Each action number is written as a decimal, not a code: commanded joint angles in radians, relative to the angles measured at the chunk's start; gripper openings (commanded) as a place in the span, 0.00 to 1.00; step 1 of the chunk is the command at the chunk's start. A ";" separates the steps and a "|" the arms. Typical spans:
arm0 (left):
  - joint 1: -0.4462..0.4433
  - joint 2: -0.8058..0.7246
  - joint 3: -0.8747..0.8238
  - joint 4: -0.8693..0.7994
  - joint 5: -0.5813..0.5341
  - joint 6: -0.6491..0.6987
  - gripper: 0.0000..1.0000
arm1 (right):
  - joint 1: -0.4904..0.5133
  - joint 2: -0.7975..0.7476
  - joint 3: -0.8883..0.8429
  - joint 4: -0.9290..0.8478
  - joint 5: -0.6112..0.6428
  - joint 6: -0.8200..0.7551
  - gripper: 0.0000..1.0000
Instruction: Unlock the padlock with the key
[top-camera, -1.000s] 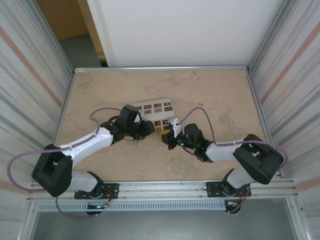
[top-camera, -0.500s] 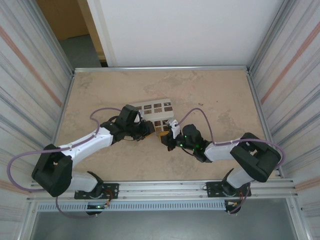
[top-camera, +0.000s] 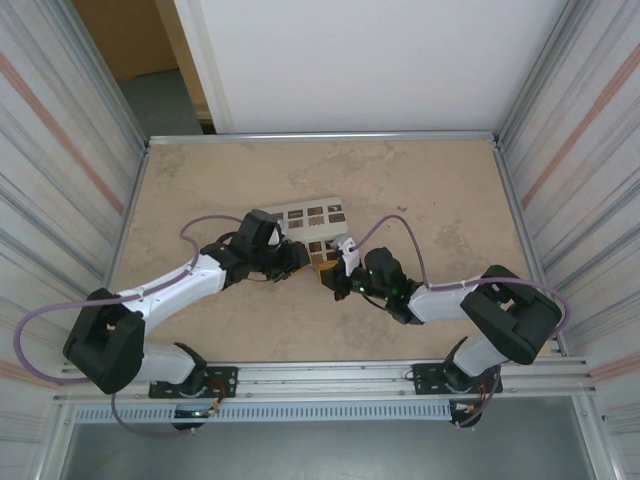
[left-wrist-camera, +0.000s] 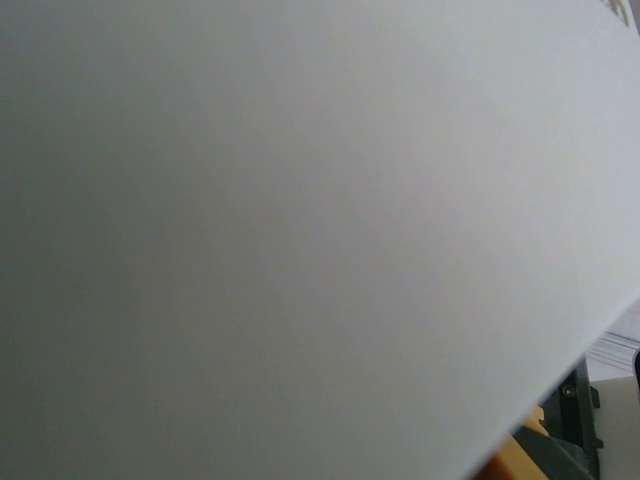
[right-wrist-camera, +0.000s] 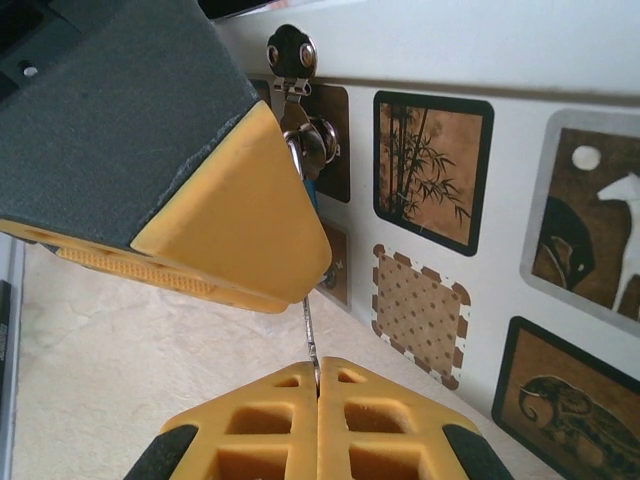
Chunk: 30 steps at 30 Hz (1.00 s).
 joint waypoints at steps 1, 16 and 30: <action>-0.009 -0.029 0.026 0.046 0.036 -0.013 0.14 | 0.009 -0.012 0.031 0.033 0.020 -0.007 0.00; -0.012 -0.023 0.021 0.054 0.039 -0.016 0.14 | 0.016 -0.025 0.026 0.043 0.090 -0.031 0.00; -0.013 -0.025 0.018 0.051 0.036 -0.018 0.14 | 0.031 -0.035 0.017 0.042 0.070 -0.043 0.00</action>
